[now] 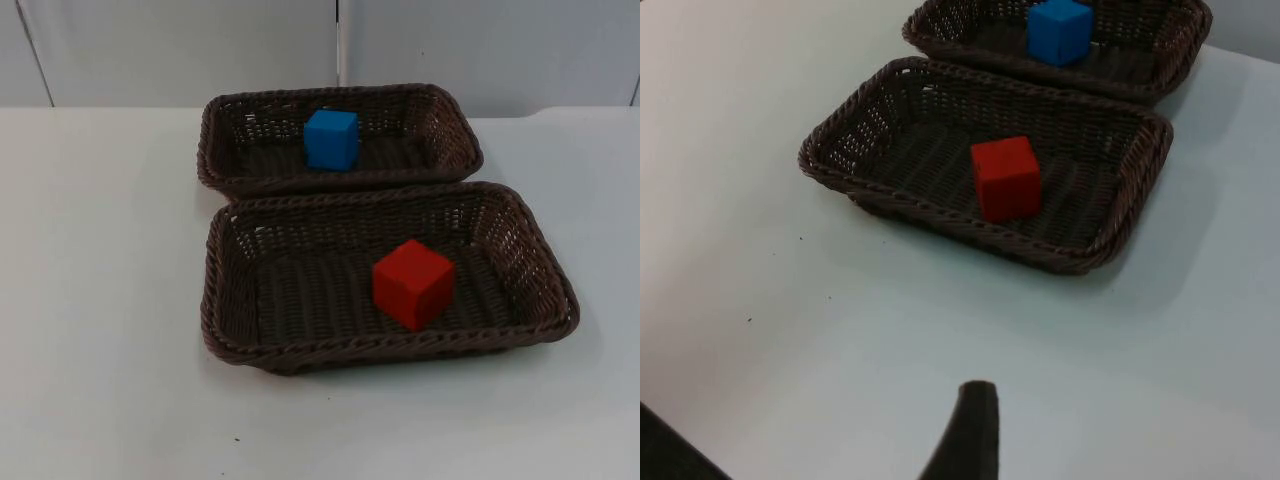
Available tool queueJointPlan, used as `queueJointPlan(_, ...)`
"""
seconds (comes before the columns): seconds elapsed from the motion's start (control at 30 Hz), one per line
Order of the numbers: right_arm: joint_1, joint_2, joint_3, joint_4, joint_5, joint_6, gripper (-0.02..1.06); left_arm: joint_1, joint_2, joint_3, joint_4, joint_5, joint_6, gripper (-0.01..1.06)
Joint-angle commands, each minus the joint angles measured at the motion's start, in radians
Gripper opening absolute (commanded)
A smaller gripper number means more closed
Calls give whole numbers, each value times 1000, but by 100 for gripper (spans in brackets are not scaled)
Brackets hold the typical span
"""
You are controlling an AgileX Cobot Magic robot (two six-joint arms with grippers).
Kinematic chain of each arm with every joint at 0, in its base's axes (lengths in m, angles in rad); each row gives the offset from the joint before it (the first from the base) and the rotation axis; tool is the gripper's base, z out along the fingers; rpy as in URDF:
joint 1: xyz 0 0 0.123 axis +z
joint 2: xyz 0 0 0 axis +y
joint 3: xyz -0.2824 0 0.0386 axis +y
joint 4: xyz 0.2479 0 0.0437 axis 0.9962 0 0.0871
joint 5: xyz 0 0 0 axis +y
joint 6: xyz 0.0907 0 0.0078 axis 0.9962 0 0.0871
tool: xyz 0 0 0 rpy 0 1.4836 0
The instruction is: Pick up one cube with the left hand and place it into the upper basket. Pick up one cube with the right hand and place it into the lower basket.
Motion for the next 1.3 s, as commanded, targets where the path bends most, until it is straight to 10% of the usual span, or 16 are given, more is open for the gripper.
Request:
queueJointPlan(0.0, 2, -4, 10, 0, 2, -2, 75, 2, -5, 6, 5, 3, -6, 101)
queueJointPlan(0.3, 2, -4, 10, 6, 2, -8, 105, 2, -5, 6, 6, 3, -6, 101)
queueJointPlan(1.27, 2, -4, 10, 6, 2, -8, 105, 2, -5, 6, 6, 3, -6, 105)
